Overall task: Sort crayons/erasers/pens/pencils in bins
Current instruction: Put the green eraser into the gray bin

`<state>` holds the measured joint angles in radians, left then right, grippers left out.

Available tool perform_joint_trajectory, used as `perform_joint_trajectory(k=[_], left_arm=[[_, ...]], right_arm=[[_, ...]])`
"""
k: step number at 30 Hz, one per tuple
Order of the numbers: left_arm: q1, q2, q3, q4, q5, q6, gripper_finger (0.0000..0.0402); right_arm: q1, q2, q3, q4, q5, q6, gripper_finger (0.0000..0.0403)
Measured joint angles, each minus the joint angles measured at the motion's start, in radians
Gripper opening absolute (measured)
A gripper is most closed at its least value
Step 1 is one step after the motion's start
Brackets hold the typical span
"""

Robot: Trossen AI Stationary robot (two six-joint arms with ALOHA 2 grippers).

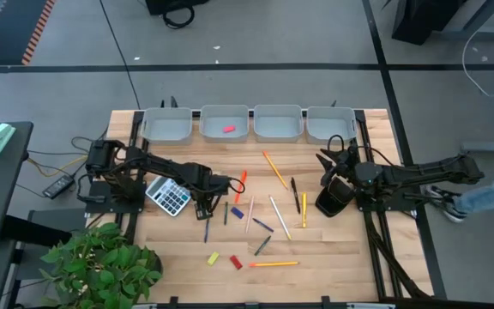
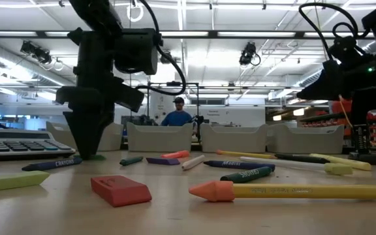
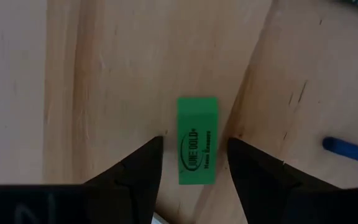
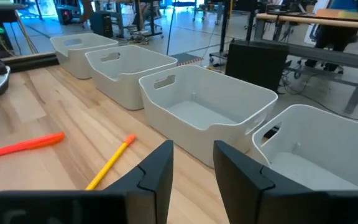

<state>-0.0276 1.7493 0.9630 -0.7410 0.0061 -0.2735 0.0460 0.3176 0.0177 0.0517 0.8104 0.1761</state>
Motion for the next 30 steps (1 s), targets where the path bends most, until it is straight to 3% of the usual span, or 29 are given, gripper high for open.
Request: perform_joint_trajectory(k=[19,30], left_arm=[[-0.044,0.002,-0.003,0.02,-0.058,-0.056,0.0169],[-0.034,0.003,-0.003,0.025,-0.064,-0.026,0.0124]], right_arm=[[0.0,0.006,0.0,-0.019,-0.008,0.0,0.0124],[0.003,0.029,0.0,-0.019,-0.027,0.011,0.0124]])
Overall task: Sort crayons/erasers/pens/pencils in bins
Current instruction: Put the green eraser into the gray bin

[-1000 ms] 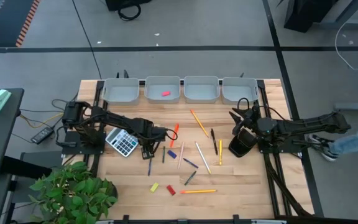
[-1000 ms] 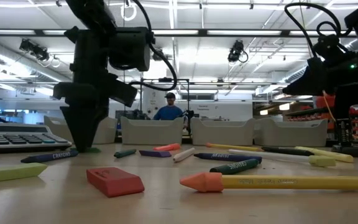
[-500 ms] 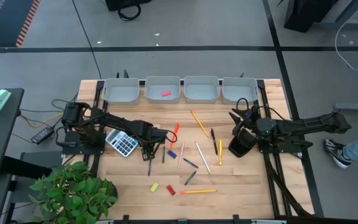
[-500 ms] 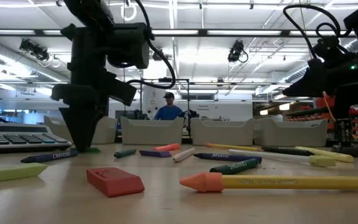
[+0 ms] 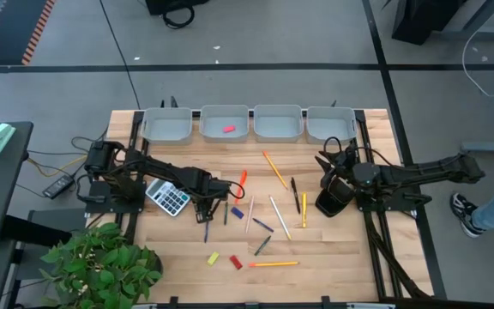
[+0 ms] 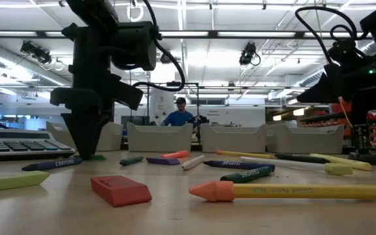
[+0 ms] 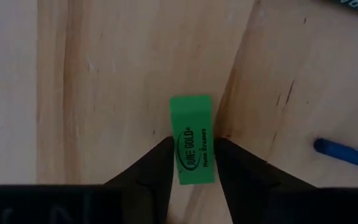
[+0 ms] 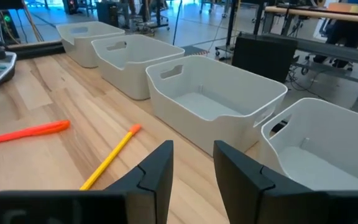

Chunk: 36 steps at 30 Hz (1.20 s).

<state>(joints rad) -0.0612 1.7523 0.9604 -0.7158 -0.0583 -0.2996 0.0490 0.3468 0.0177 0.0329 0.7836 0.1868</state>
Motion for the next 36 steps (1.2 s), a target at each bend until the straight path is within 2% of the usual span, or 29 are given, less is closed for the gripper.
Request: perform_joint_trajectory(k=[9,18,22,27,36], left_arm=[[0.014,0.003,0.019,-0.012,0.01,0.024,0.0081],[0.09,0.007,0.197,-0.125,-0.008,0.162,0.0089],[0.164,0.006,0.296,-0.167,-0.068,0.29,0.0081],[0.29,0.005,0.384,-0.114,-0.155,0.479,0.0077],[0.545,0.018,0.401,0.094,-0.152,0.681,0.0079]], right_arm=[[0.0,0.063,0.0,0.0,-0.009,0.044,0.0124],[-0.001,0.104,0.0,-0.001,-0.01,0.056,0.0124],[-0.001,0.105,0.0,-0.001,-0.01,0.062,0.0124],[-0.001,0.105,0.0,-0.001,-0.012,0.095,0.0124],[-0.001,0.105,0.0,-0.001,-0.012,0.118,0.0124]])
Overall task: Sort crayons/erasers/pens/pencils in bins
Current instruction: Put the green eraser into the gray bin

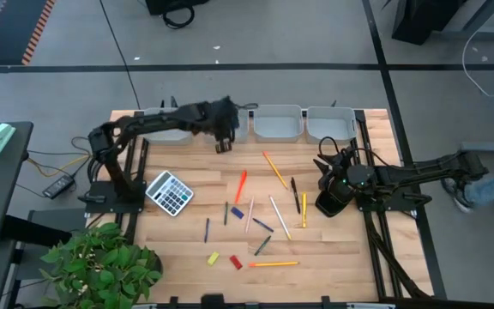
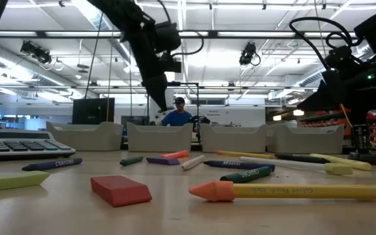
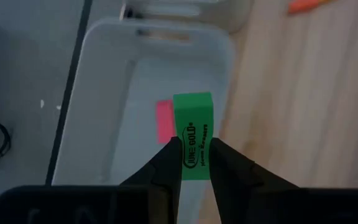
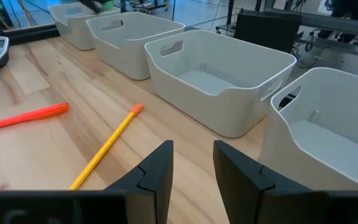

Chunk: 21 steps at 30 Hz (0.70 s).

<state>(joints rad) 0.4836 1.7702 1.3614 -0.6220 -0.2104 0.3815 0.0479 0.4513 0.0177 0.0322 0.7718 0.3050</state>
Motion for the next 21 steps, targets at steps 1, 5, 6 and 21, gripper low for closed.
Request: perform_joint_trajectory(k=[1,5,6,21], left_arm=[[0.021,0.006,0.0,-0.001,0.018,0.025,0.0079],[0.079,0.027,0.0,0.031,0.061,0.079,0.0083],[0.088,0.034,0.0,0.051,0.063,0.093,0.0085],[0.121,0.13,0.0,0.121,0.074,0.133,0.0125]], right_arm=[[0.0,0.0,0.0,0.0,0.009,-0.001,0.0124],[0.0,-0.001,0.0,0.0,0.05,-0.003,0.0124],[0.0,-0.001,0.0,0.0,0.07,-0.013,0.0124],[0.0,-0.001,0.003,0.104,0.106,-0.073,0.0124]])
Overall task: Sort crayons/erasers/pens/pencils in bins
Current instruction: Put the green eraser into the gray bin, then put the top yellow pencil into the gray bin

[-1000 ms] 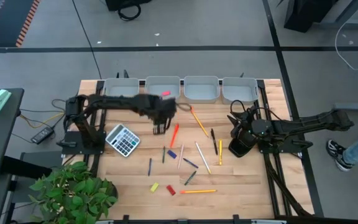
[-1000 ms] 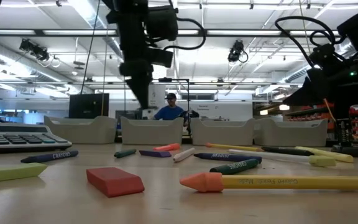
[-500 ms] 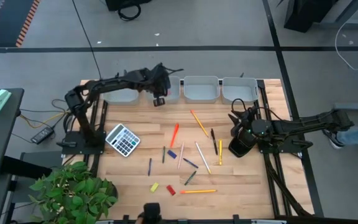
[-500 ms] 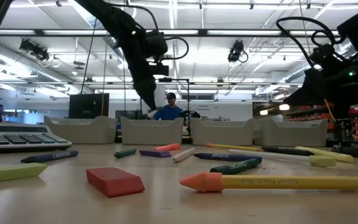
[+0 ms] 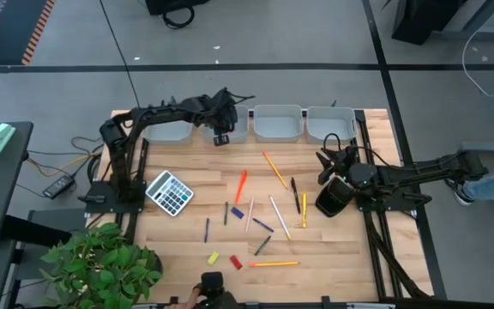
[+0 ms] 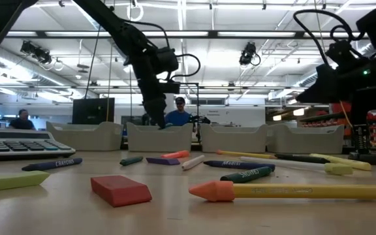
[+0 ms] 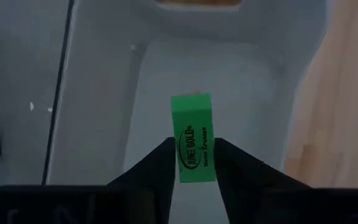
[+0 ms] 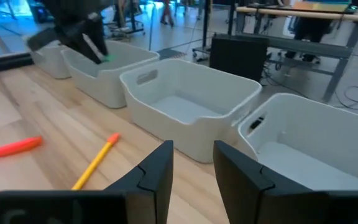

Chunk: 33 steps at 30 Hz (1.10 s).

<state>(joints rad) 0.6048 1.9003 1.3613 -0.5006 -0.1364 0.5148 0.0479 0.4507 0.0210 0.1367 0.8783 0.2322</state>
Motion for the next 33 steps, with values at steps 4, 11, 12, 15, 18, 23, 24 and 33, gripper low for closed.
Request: perform_joint_trajectory(k=[4,11,12,15,18,23,24,33], left_arm=[[0.002,-0.017,0.001,0.018,0.002,0.003,0.0162],[0.004,-0.019,0.001,0.009,0.01,-0.003,0.0236],[0.004,-0.019,0.001,0.006,0.01,-0.017,0.0242],[0.004,-0.021,0.001,0.009,0.02,-0.086,0.025],[0.003,-0.023,-0.015,0.067,0.098,-0.126,0.0243],[-0.003,-0.024,-0.099,0.242,0.199,-0.147,0.0209],[-0.006,-0.026,-0.121,0.267,0.202,-0.155,0.0201],[-0.04,-0.165,-0.445,0.681,0.203,-0.285,0.0145]], right_arm=[[0.0,0.022,0.057,-0.015,-0.005,-0.031,0.0131],[-0.014,0.163,0.224,-0.11,-0.01,-0.084,0.0142],[-0.024,0.194,0.246,-0.118,-0.02,-0.077,0.0143],[-0.065,0.305,0.319,-0.141,-0.057,-0.022,0.0143],[-0.107,0.439,0.402,-0.167,-0.125,0.026,0.0143],[-0.143,0.678,0.547,-0.29,-0.221,0.113,0.0143],[-0.146,0.719,0.572,-0.322,-0.231,0.135,0.0143],[-0.156,0.95,0.707,-0.361,-0.275,0.29,0.0143]])
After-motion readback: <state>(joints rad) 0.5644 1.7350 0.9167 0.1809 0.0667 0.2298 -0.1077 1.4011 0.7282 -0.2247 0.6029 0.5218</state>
